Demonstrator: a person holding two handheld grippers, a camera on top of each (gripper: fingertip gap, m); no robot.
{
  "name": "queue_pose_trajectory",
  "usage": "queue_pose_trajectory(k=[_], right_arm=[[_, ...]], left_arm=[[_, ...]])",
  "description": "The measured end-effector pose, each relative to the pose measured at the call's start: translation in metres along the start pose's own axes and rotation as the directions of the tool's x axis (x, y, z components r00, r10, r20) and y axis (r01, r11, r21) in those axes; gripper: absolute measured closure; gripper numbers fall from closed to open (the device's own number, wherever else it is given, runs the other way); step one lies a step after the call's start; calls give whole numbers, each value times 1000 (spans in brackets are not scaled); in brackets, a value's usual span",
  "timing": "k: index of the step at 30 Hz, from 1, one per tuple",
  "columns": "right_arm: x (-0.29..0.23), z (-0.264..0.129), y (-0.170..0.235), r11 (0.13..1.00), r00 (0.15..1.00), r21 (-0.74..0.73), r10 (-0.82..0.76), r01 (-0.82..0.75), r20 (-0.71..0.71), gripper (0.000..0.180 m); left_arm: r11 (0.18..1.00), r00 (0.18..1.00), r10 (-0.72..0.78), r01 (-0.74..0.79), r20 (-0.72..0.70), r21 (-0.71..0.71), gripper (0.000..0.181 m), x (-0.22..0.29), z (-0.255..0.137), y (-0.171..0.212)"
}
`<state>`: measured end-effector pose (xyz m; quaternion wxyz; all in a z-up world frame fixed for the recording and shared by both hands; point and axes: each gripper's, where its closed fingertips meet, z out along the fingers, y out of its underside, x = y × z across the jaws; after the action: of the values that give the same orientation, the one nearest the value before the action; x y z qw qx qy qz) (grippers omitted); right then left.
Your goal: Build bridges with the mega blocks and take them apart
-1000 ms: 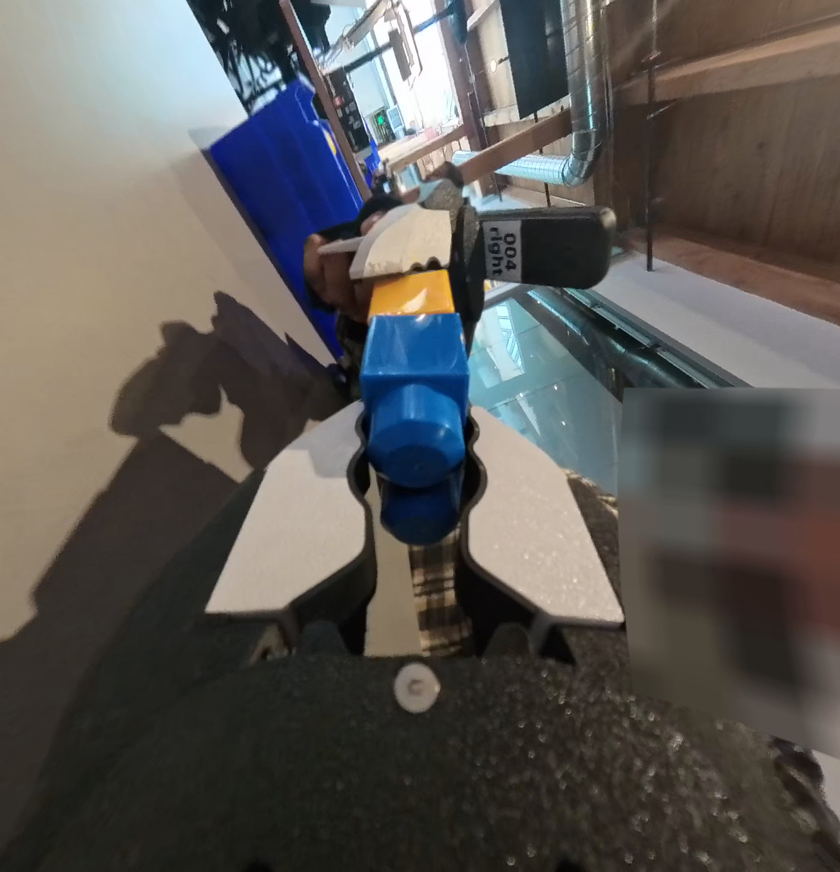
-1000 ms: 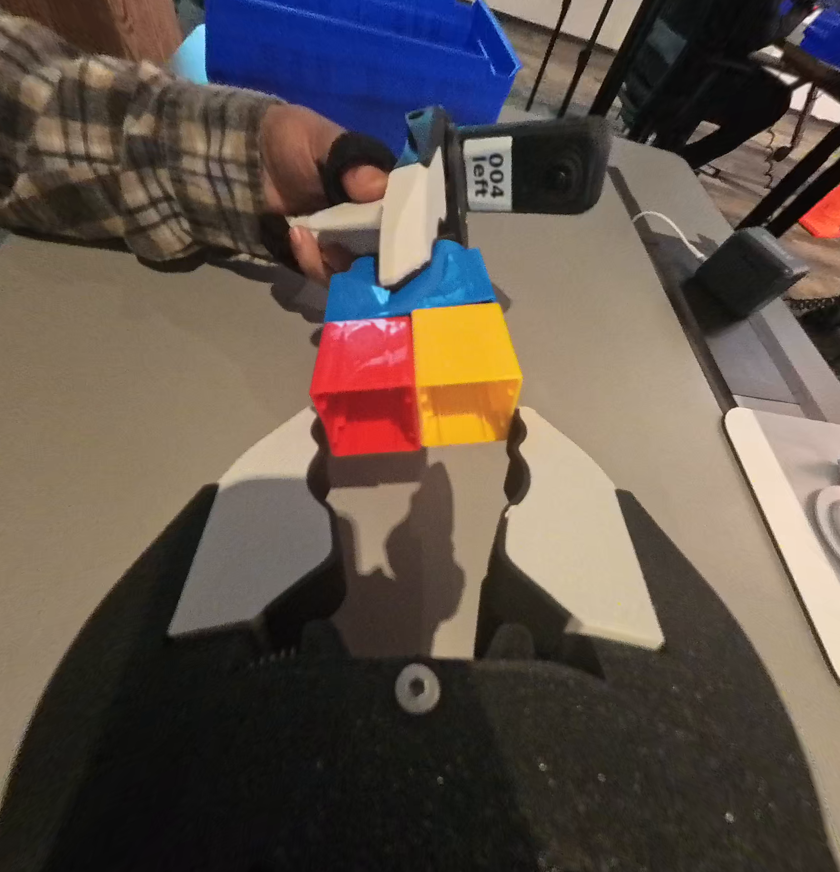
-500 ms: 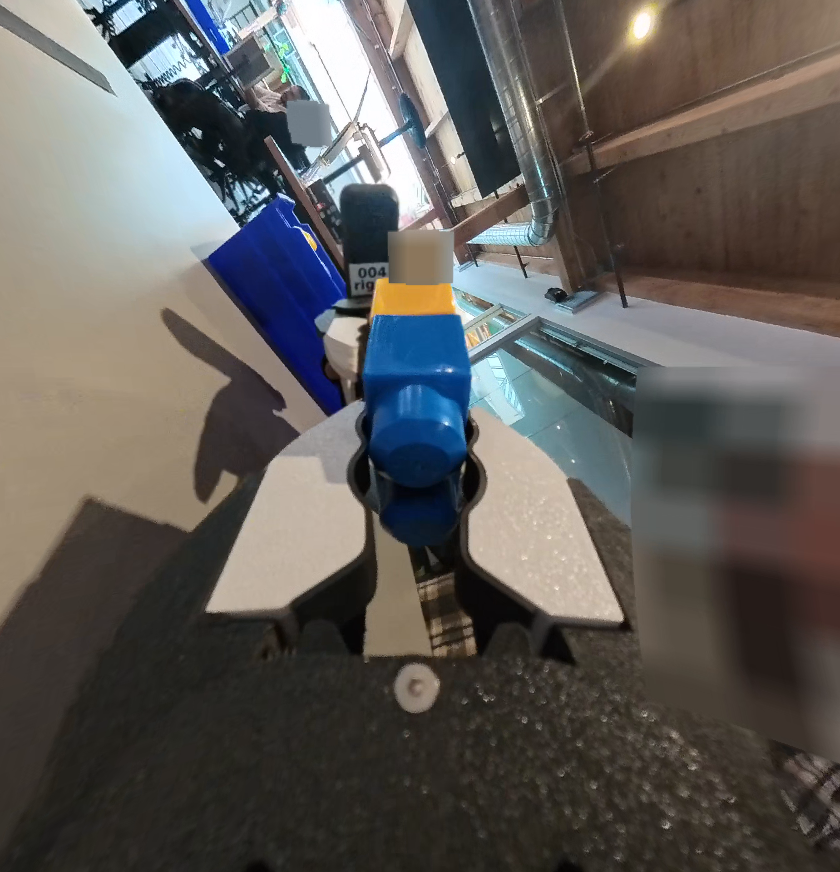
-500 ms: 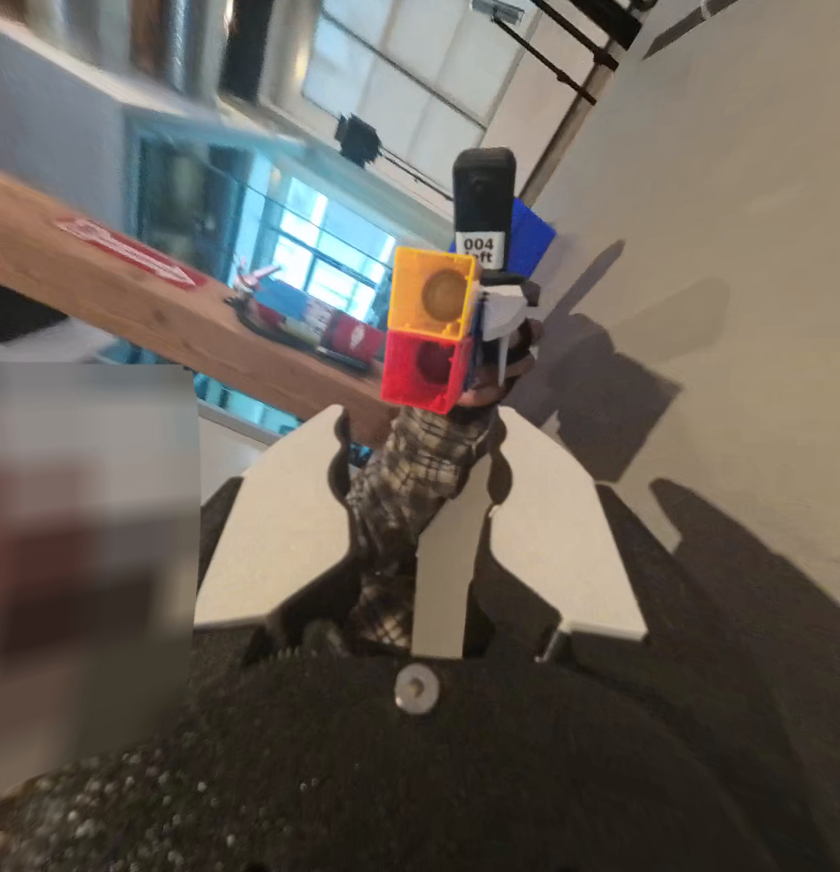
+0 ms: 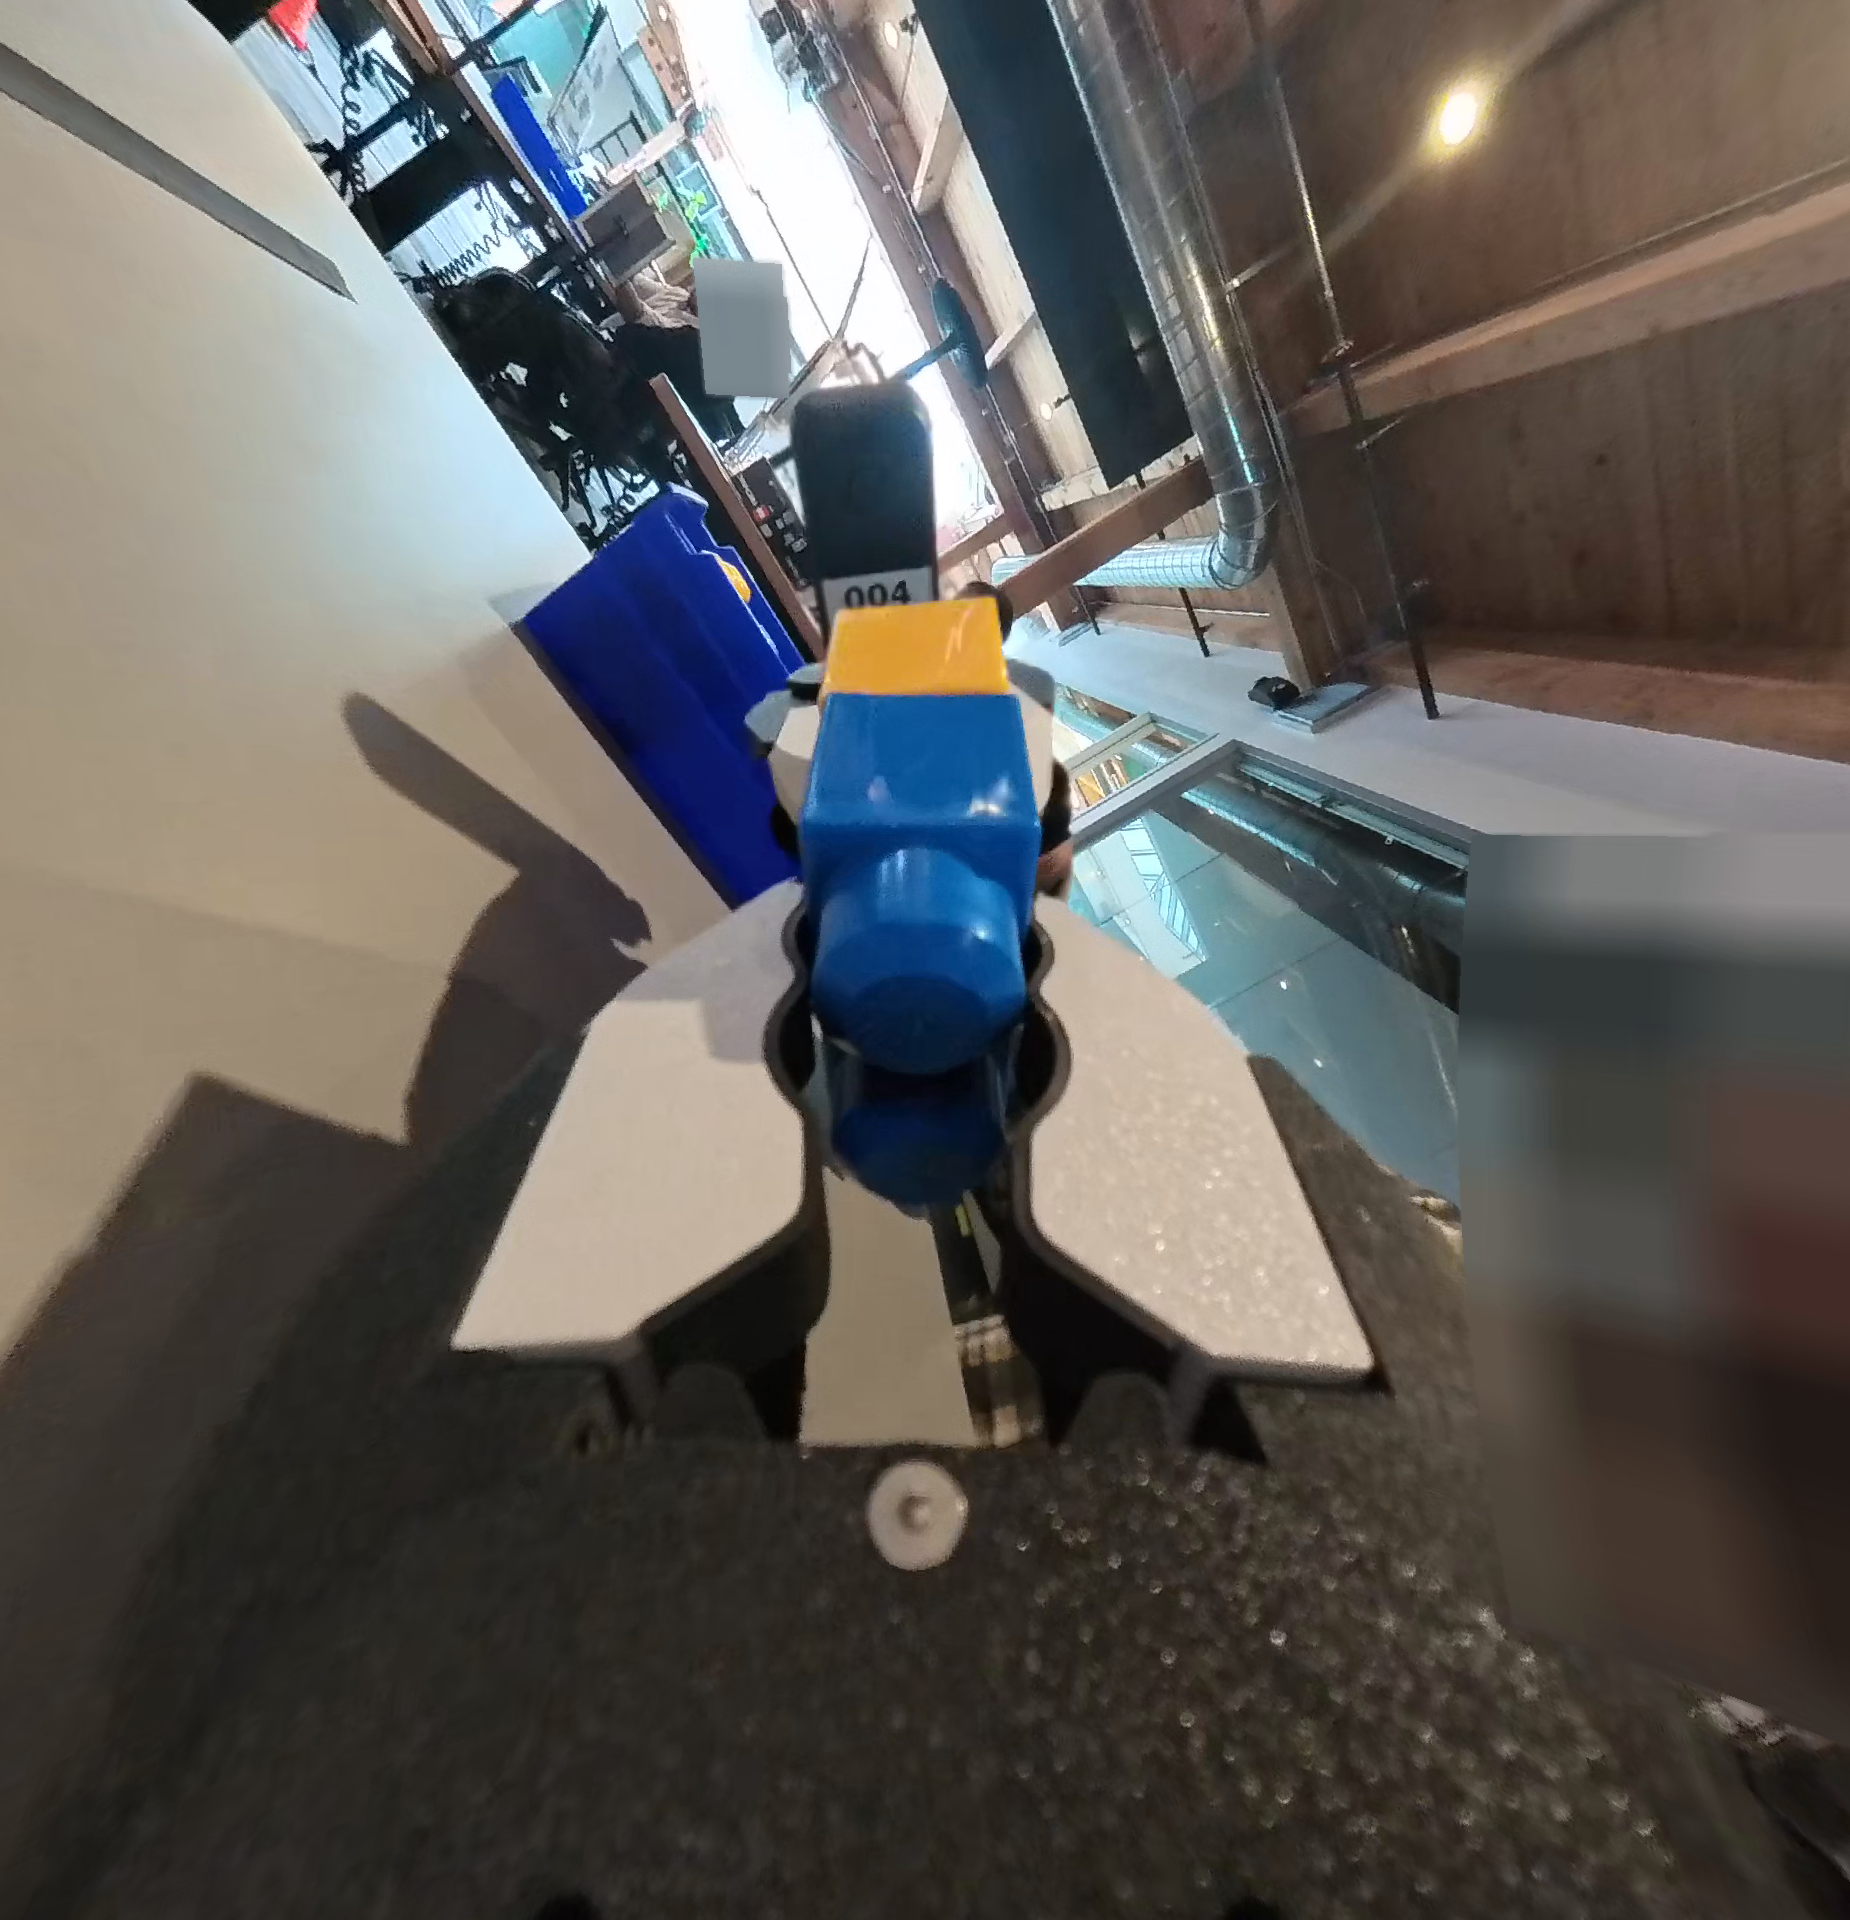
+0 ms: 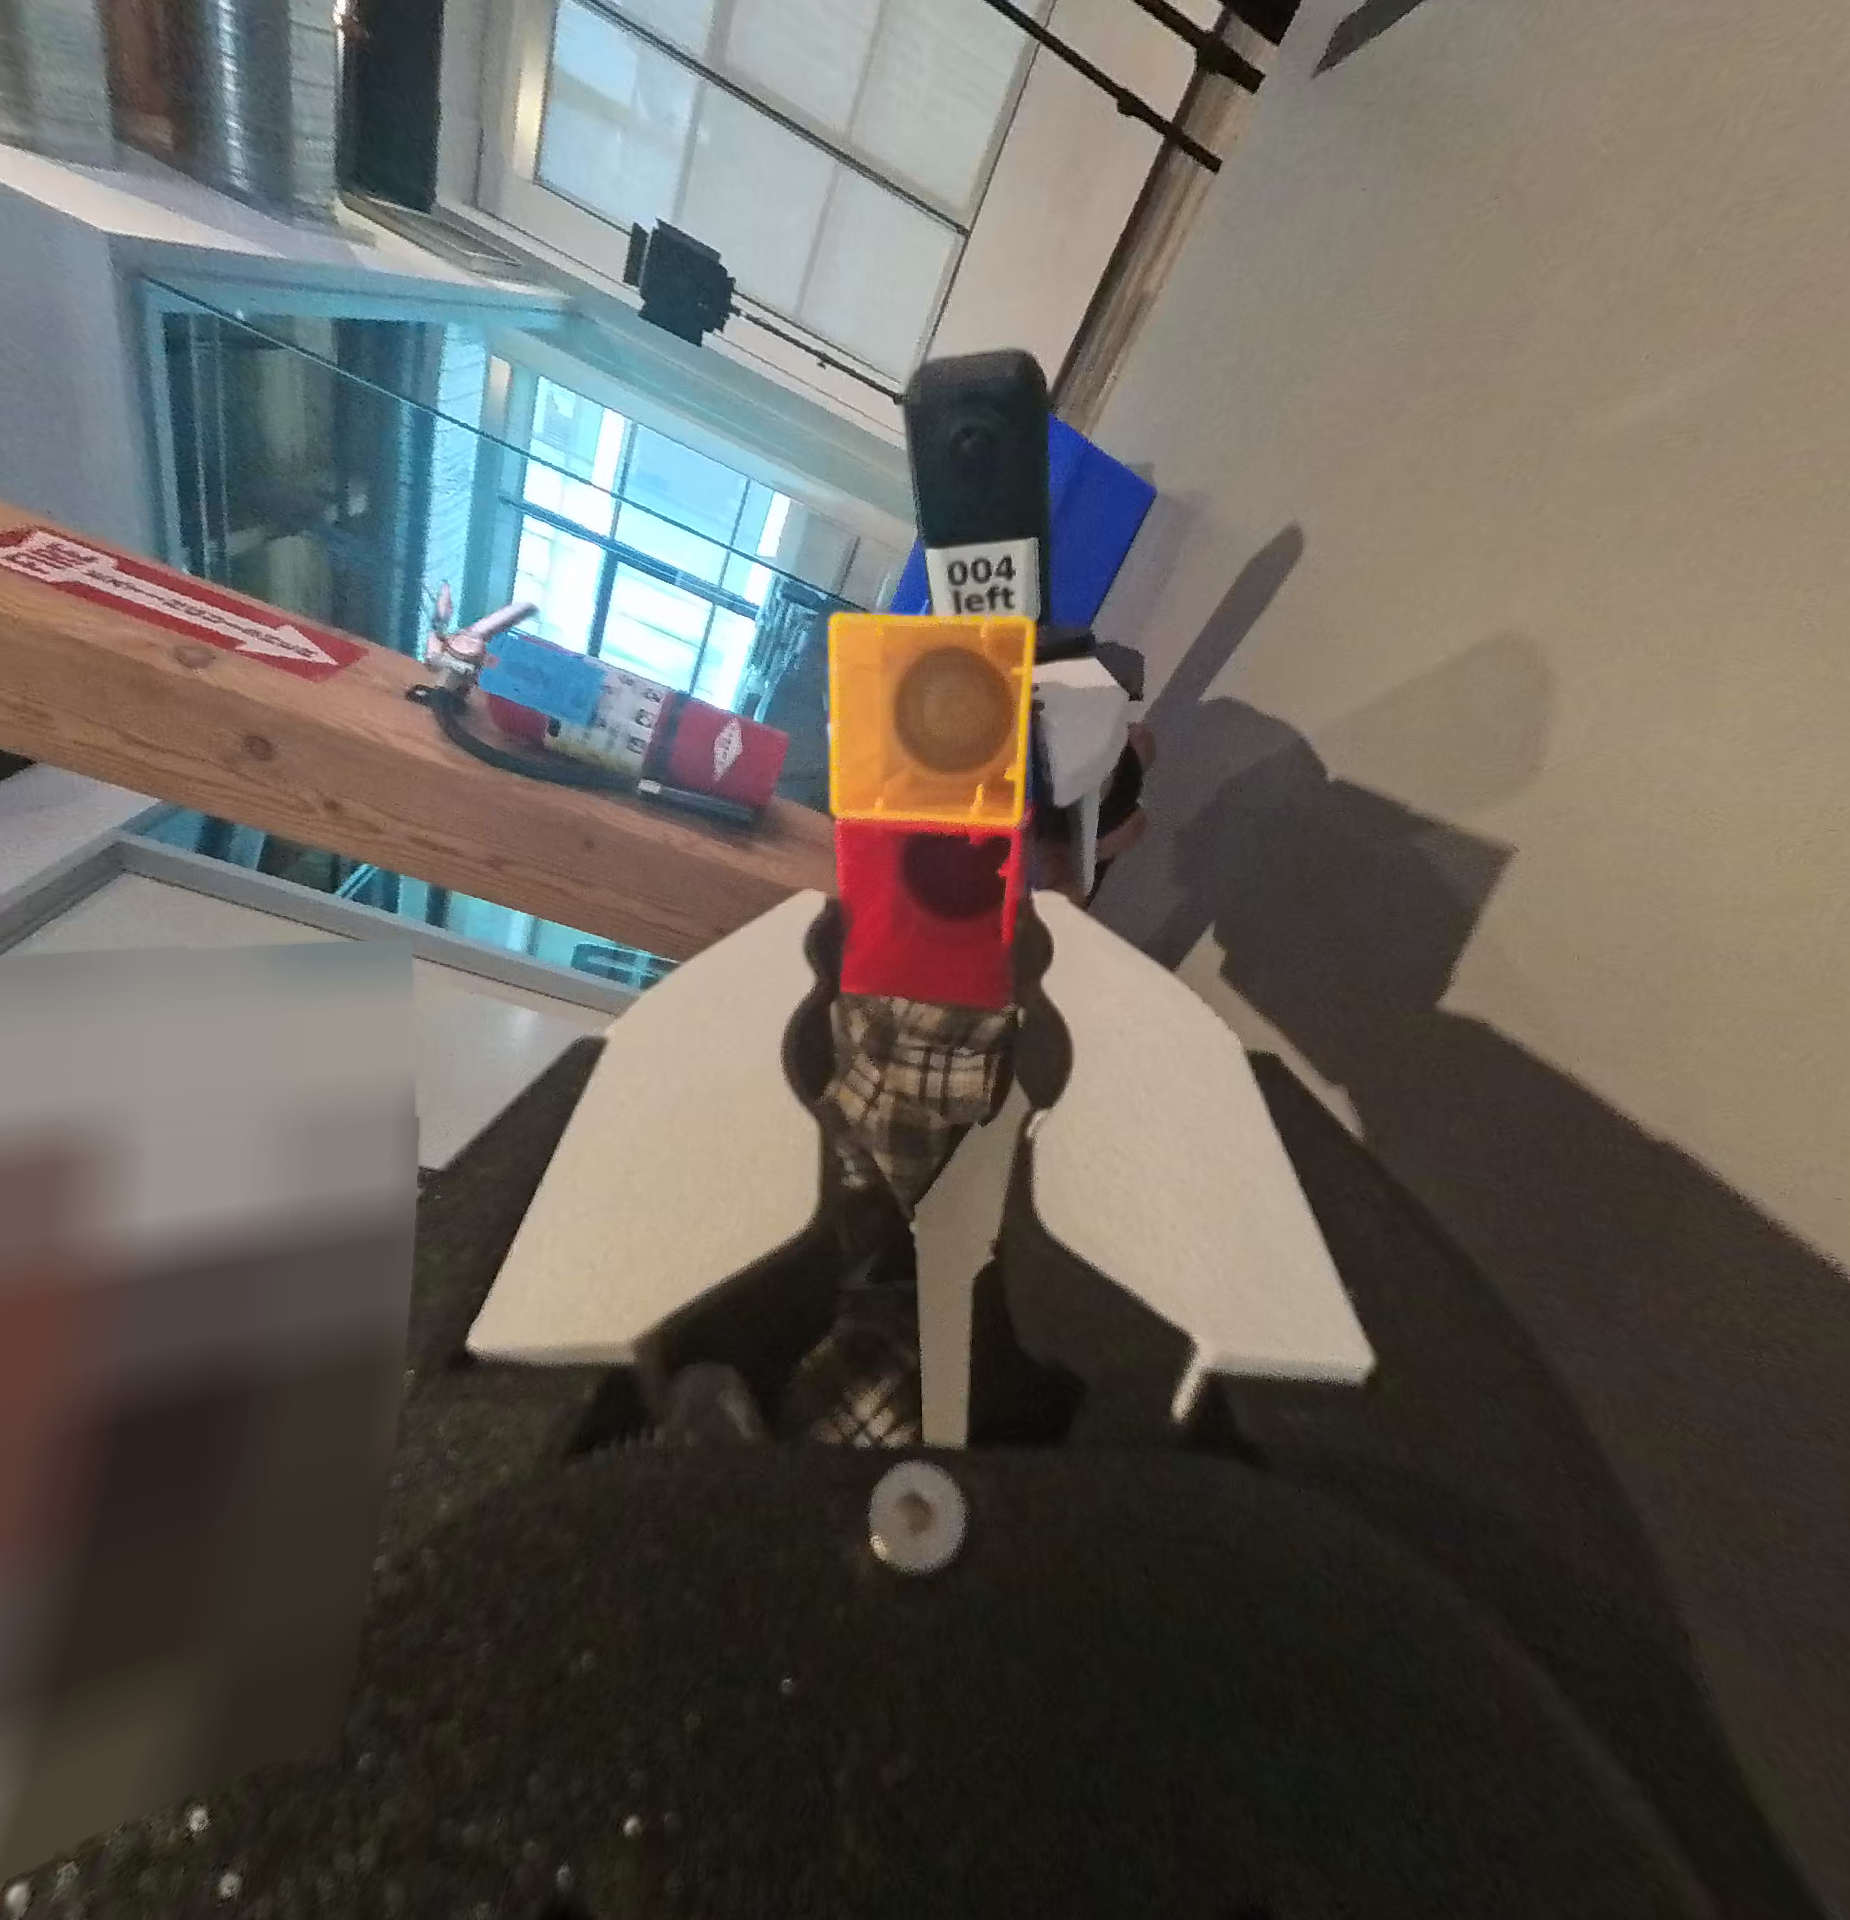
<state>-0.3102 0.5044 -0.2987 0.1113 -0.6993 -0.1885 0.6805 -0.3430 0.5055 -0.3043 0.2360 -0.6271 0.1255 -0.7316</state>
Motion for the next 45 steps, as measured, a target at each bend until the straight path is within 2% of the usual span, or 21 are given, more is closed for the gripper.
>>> queue_pose_trajectory(k=[6, 9, 10, 15, 26, 32, 37, 38, 43, 44, 45], right_arm=[[-1, 5, 8, 997, 999, -64, -34, 34, 2, 150], [7, 22, 40, 976, 998, -210, -64, 58, -23, 150], [7, 26, 44, 975, 997, -211, -73, 68, -13, 150], [11, 22, 33, 980, 994, -169, -108, 105, -12, 150], [-8, 11, 0, 987, 986, 20, -162, 162, 34, 149], [-9, 6, 1, 984, 982, 24, -178, 177, 55, 148], [-6, -5, -11, 978, 984, 138, -167, 159, 54, 117], [-4, -5, -12, 979, 988, 149, -146, 136, 57, 116], [-5, 11, -5, 989, 990, 82, -125, 120, 60, 120], [-6, 15, -4, 991, 991, 63, -125, 121, 54, 128], [-7, 17, -3, 991, 990, 52, -127, 124, 56, 145]], left_arm=[[999, 1000, 20, -20, 4, 27, 145, 4, -2, -6], [999, 999, 35, -35, 20, 32, 144, 6, -2, -11], [998, 997, 63, -65, 46, 25, 145, 8, -2, -12], [999, 997, 43, -45, 63, 30, 144, 1, -8, -13], [999, 999, 30, -30, -14, 22, 145, 13, -12, -9], [997, 999, -2, 5, -33, 77, 144, 13, -10, -13], [993, 999, 23, -19, -32, 112, 145, 13, -14, -17], [994, 999, 41, -38, -30, 104, 145, 15, -12, -16], [990, 996, 93, -93, 10, 102, 144, 17, -5, -13], [989, 994, 101, -104, 28, 104, 145, 15, -5, -13], [989, 994, 105, -108, 37, 105, 144, 14, -4, -13]])
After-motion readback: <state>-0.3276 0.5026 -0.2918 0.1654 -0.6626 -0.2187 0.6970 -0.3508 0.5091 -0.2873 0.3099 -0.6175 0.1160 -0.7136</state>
